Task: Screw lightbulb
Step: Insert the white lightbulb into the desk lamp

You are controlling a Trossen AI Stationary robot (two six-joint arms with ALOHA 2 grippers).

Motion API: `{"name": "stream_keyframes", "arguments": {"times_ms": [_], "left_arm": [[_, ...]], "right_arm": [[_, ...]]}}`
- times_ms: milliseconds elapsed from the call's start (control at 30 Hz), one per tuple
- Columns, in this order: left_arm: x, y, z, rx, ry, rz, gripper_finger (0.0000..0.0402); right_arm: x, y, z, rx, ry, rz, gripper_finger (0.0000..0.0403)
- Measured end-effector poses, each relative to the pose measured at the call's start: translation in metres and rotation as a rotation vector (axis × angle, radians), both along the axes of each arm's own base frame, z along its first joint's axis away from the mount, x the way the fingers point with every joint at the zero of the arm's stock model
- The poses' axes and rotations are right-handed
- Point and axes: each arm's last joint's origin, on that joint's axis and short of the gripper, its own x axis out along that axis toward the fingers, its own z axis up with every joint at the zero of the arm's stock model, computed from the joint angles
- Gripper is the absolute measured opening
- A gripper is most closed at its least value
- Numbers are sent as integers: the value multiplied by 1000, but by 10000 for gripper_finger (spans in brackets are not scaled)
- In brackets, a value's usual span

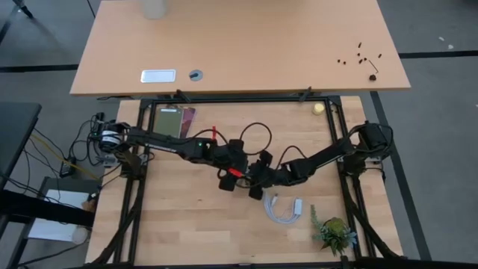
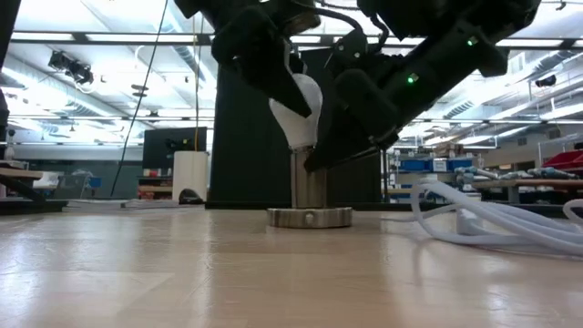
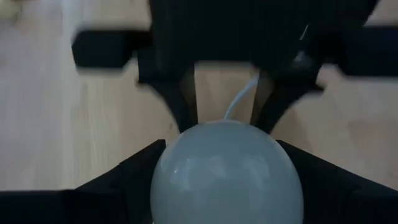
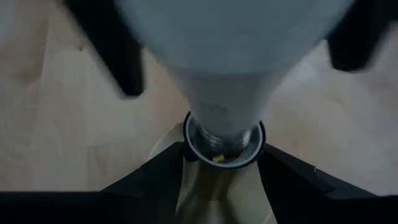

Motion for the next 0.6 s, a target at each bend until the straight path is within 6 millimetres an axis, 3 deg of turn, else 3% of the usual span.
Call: {"name": "stream_keyframes", "arguments": {"times_ms": [433, 600], "left_arm": [[-2, 6, -2, -3, 30, 24, 284], [0, 6, -1, -8, 9, 20, 320]], "right_arm": [[-21, 2, 39, 14, 0, 48, 213], [-23, 2, 47, 17, -21, 52, 213]]}}
